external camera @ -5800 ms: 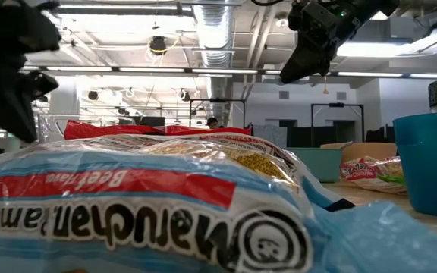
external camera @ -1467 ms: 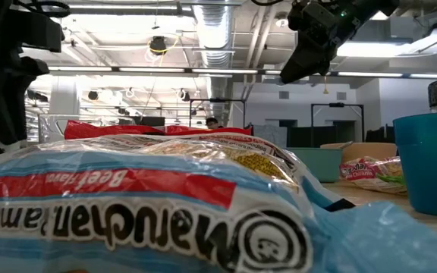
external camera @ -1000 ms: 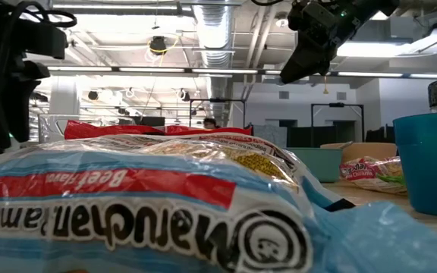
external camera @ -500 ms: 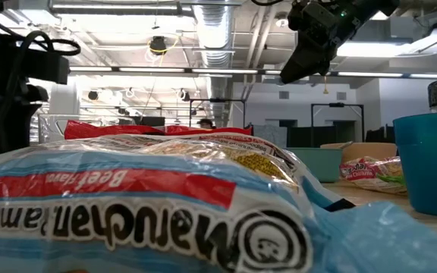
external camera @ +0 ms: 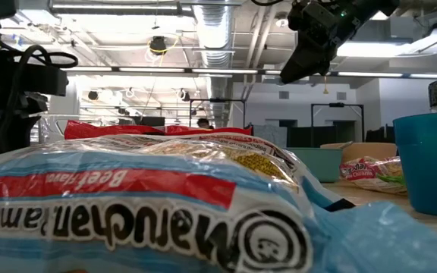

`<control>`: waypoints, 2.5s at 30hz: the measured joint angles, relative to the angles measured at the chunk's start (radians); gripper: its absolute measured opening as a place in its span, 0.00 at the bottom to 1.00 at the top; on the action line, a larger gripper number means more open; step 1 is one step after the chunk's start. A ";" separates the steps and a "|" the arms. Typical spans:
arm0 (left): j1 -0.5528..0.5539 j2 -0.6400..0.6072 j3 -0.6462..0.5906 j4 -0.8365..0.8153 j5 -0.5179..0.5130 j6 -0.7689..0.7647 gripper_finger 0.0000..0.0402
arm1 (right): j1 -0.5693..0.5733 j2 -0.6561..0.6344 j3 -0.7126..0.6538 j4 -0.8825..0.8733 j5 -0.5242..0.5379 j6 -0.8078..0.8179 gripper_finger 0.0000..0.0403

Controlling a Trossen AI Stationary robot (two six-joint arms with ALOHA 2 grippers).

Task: Pick & Place Food Item
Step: Put the red noodle pack into the transparent bin

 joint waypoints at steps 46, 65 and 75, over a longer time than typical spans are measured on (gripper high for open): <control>0.000 -0.424 0.000 0.056 -0.088 0.063 0.00 | 0.000 0.000 0.000 0.002 0.000 0.000 0.29; 0.000 -0.651 0.001 0.249 -0.362 0.276 0.00 | 0.000 0.000 0.000 0.002 0.000 0.000 0.29; 0.000 -0.638 0.001 0.192 -0.095 0.231 0.00 | 0.000 0.000 0.000 0.002 0.000 0.000 0.29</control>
